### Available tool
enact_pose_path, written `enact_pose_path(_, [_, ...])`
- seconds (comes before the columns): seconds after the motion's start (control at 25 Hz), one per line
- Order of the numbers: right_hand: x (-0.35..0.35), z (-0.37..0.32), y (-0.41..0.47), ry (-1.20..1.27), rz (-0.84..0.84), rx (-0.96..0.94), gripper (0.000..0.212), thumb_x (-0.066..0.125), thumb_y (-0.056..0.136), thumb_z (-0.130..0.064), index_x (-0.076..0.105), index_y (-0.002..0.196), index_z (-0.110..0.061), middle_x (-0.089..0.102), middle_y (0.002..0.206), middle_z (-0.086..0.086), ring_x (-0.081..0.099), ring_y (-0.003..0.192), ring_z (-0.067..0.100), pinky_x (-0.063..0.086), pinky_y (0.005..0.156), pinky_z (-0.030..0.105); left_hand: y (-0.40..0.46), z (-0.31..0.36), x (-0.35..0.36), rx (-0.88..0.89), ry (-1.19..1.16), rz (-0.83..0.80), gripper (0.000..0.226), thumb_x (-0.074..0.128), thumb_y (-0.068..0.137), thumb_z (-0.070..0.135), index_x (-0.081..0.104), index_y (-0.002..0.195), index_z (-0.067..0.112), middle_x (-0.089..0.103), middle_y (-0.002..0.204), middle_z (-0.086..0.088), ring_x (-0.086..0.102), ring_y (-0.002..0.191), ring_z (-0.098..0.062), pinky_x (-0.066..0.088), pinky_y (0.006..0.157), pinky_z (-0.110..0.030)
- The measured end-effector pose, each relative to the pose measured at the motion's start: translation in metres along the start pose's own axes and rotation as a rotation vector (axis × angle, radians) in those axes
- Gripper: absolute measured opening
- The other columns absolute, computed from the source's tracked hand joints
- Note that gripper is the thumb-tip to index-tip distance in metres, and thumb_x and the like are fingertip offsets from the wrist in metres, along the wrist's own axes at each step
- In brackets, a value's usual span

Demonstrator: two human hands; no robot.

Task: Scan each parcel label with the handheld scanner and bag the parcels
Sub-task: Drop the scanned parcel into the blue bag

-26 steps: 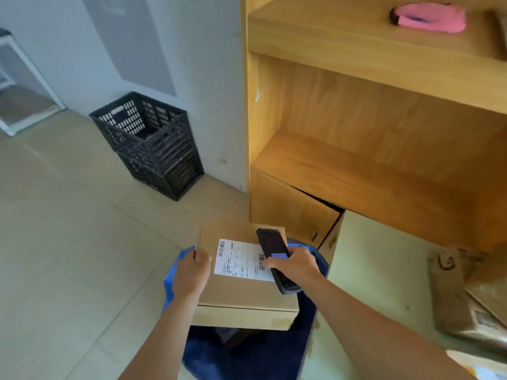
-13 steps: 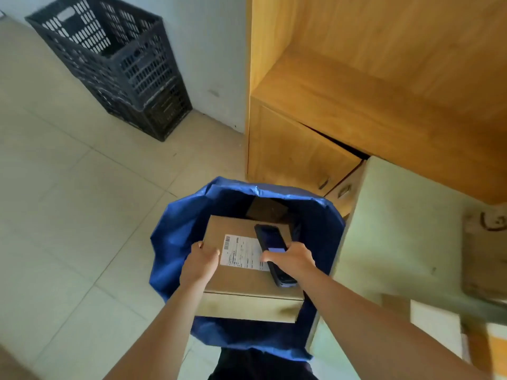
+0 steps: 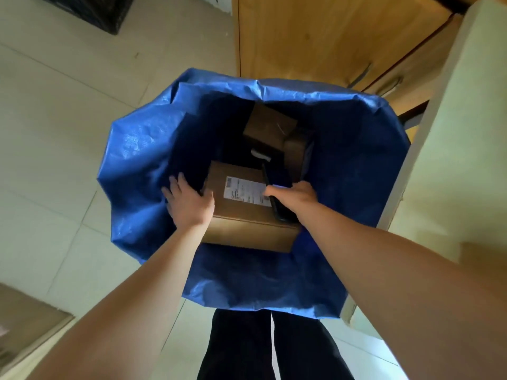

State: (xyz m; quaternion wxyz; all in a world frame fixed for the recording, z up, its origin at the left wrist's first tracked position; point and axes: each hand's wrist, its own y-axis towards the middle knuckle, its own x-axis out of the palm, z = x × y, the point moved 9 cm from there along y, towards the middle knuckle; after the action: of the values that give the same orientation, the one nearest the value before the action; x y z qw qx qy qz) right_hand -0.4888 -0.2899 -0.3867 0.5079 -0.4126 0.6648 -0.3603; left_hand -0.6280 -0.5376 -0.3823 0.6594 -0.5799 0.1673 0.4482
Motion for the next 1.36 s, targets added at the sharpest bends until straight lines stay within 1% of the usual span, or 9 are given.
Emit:
enact_pose_path(0.12, [-0.007,-0.014,-0.006,-0.073,0.007,-0.103,0.096,0.087,0.061,-0.048,0.054,0.143,-0.010,0.058,0.139,0.007,0.059,0.120,0.028,0.053,0.088,0.032,-0.011,0.031,-0.027,0.189,0.022,0.169,0.072,0.048,0.094,0.038,0.016,0.157,0.026,0.009,0.166,-0.004,0.004,0.152,-0.033,0.012,0.119,-0.056])
enact_pose_path(0.32, [-0.038,-0.058,-0.061,-0.179,0.082,-0.288,0.082,0.088,0.064,-0.044,0.056,0.135,-0.016,0.062,0.126,0.004,0.061,0.116,0.028,0.056,0.090,0.038,-0.051,0.091,-0.070,0.298,-0.090,0.175,0.067,0.038,0.094,0.054,0.012,0.155,0.041,0.011,0.166,0.005,0.005,0.153,-0.026,0.015,0.118,-0.058])
enact_pose_path(0.52, [-0.102,-0.104,-0.141,-0.212,0.187,-0.438,0.100,0.086,0.068,-0.048,0.040,0.152,-0.021,0.057,0.137,0.004,0.058,0.124,0.029,0.056,0.094,0.042,-0.113,0.163,-0.132,0.413,-0.273,0.174,0.062,0.032,0.094,0.058,0.011,0.152,0.048,0.015,0.164,0.012,0.010,0.152,-0.014,0.024,0.117,-0.055])
enact_pose_path(0.68, [-0.167,-0.124,-0.200,-0.193,0.319,-0.513,0.087,0.084,0.059,-0.057,0.055,0.134,-0.024,0.067,0.113,0.001,0.066,0.100,0.025,0.061,0.080,0.038,-0.167,0.222,-0.168,0.520,-0.324,0.156,0.059,0.034,0.098,0.051,0.017,0.154,0.044,0.018,0.164,0.011,0.014,0.151,-0.012,0.029,0.111,-0.051])
enact_pose_path(0.76, [-0.202,-0.123,-0.231,-0.179,0.381,-0.548,0.091,0.083,0.054,-0.061,0.055,0.132,-0.023,0.068,0.115,0.001,0.066,0.098,0.025,0.062,0.079,0.039,-0.201,0.249,-0.182,0.581,-0.375,0.142,0.059,0.037,0.099,0.048,0.018,0.154,0.044,0.016,0.164,0.009,0.014,0.151,-0.011,0.028,0.111,-0.047])
enact_pose_path(0.88, [-0.251,-0.105,-0.277,-0.172,0.452,-0.599,0.093,0.087,0.063,-0.052,0.048,0.142,-0.020,0.065,0.124,0.003,0.064,0.107,0.028,0.060,0.083,0.040,-0.263,0.282,-0.188,0.720,-0.495,0.074,0.058,0.040,0.099,0.042,0.021,0.154,0.041,0.019,0.163,0.011,0.018,0.149,-0.009,0.027,0.103,-0.032])
enact_pose_path(1.0, [-0.287,-0.073,-0.313,-0.190,0.513,-0.630,0.088,0.087,0.064,-0.050,0.051,0.138,-0.020,0.067,0.117,0.004,0.066,0.103,0.028,0.061,0.081,0.040,-0.324,0.301,-0.172,0.818,-0.564,-0.022,0.058,0.041,0.100,0.038,0.022,0.155,0.037,0.022,0.162,0.013,0.020,0.148,-0.007,0.022,0.103,-0.025])
enact_pose_path(1.2, [-0.332,0.004,-0.361,-0.335,0.593,-0.656,0.077,0.088,0.060,-0.051,0.057,0.123,-0.021,0.068,0.100,0.001,0.068,0.088,0.025,0.062,0.075,0.038,-0.422,0.315,-0.128,0.875,-0.560,-0.093,0.058,0.040,0.102,0.035,0.021,0.156,0.028,0.023,0.163,0.005,0.020,0.149,-0.011,0.018,0.107,-0.026])
enact_pose_path(1.36, [-0.366,0.063,-0.384,-0.458,0.648,-0.640,0.074,0.088,0.062,-0.050,0.056,0.121,-0.019,0.065,0.096,0.001,0.067,0.086,0.025,0.061,0.072,0.036,-0.478,0.316,-0.098,0.890,-0.497,-0.100,0.060,0.041,0.101,0.038,0.021,0.157,0.027,0.023,0.163,0.004,0.021,0.149,-0.014,0.021,0.117,-0.037])
